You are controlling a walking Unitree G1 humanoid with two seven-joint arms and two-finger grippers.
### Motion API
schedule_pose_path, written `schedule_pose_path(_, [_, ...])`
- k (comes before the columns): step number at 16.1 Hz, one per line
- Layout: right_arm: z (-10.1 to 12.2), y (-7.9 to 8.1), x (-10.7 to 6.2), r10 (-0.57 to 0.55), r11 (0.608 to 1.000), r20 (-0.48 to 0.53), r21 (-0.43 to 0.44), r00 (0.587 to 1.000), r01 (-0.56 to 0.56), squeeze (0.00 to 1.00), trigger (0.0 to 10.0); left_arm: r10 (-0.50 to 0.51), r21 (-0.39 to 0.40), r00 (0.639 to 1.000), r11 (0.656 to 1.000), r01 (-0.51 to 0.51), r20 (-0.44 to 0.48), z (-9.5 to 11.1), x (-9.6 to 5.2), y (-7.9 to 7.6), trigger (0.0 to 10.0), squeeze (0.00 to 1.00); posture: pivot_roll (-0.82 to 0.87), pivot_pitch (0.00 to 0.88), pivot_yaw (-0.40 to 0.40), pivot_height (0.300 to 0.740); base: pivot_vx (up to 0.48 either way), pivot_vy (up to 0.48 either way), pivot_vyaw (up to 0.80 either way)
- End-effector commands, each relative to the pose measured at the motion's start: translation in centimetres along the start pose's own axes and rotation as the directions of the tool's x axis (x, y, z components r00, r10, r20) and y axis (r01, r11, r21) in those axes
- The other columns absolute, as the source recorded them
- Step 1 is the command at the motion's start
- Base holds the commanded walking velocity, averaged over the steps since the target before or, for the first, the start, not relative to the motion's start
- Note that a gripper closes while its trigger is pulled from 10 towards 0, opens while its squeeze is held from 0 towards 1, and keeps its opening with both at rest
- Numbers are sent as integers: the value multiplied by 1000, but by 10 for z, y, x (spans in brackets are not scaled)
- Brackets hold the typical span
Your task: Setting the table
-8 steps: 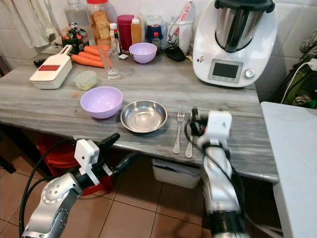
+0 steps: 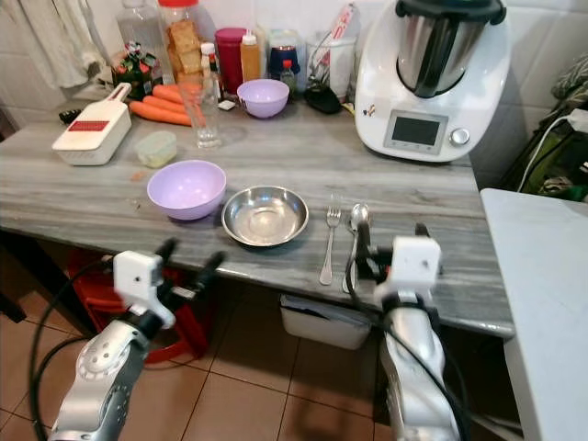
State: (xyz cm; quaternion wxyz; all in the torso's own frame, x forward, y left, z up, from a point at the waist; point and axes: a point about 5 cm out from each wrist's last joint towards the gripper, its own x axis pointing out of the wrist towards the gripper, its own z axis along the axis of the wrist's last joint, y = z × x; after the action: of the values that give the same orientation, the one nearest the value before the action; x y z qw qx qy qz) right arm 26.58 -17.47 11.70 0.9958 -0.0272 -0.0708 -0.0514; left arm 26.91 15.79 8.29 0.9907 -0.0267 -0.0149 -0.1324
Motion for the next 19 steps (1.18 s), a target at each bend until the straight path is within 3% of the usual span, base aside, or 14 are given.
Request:
schedule_pose_path(1, [7,-7,-5,-12,1000,27,-25,1000,13,161,10000,91,17,996,996,-91,-18,-4,-4,15,10000,0,-2,0,-16,740,0,0,0])
schedule_pose_path(2, [7,-12,-12,-23,999,15,-30,1000,23,0,10000,131,16,991,991,-130,-31,-5,-7,18,10000,0,-2,0,-16,740,0,0,0])
schedule_pose_path(6, [7,-14,-15,-26,999,-2,-32,1000,25,0,10000,131,39,991,991,-130,-38,-8,-4,17,10000,0,-4,0,-13,740,0,0,-461])
schedule_pose_path(11, [9,1,-12,25,1000,-4,-6,1000,-25,0,10000,139,50,990,989,-138,-31,-6,3,19,10000,0,4,0,-21,740,0,0,-113])
schedule_pose_path(19, [9,5,-11,37,999,-13,12,999,-37,0,10000,116,47,993,992,-114,-30,-7,5,12,10000,0,2,0,-22,740,-311,0,0])
